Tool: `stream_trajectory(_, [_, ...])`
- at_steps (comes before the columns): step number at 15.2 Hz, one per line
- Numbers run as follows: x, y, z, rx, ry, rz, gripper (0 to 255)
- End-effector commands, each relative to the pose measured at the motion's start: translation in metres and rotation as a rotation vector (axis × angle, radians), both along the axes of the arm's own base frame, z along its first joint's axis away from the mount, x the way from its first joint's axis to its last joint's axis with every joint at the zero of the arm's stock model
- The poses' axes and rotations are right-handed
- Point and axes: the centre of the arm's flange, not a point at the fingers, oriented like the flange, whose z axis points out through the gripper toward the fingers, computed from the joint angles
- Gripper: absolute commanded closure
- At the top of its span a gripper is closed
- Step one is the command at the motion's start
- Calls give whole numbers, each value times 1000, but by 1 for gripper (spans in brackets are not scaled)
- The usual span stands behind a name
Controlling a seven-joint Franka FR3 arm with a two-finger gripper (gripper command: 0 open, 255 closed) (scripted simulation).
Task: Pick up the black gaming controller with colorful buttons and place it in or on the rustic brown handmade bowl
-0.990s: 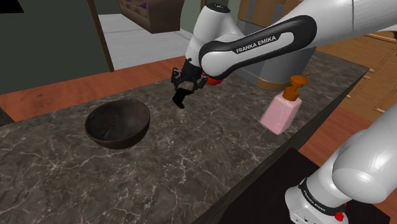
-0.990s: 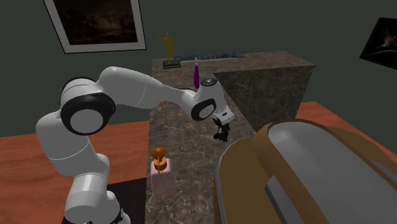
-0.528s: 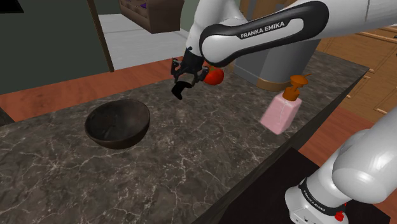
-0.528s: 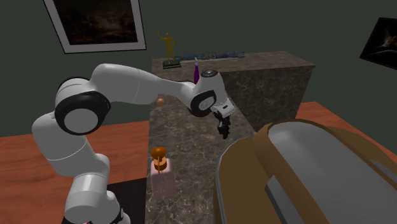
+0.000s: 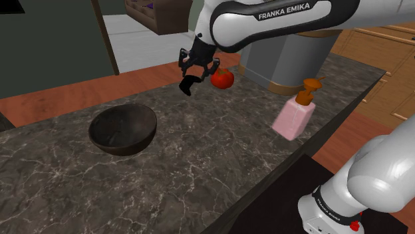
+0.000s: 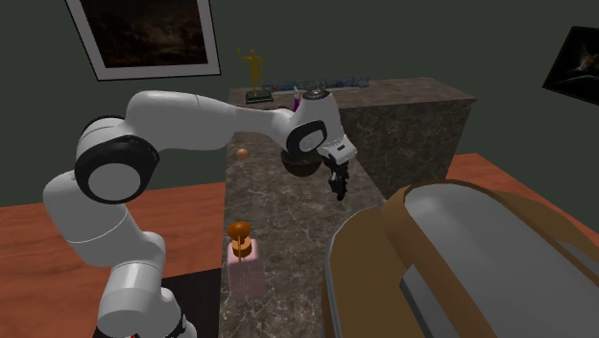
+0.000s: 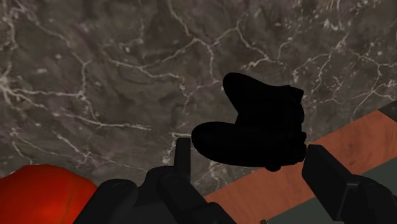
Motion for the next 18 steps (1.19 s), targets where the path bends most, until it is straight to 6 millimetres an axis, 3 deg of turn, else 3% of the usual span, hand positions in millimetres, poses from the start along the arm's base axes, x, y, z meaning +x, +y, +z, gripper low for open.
stream_trajectory(1, [0, 1, 11, 0, 0, 0, 255])
stream_trajectory(11, [0, 1, 60, 0, 0, 0, 255])
stream_trajectory(18, [-17, 91, 63, 0, 0, 0, 255])
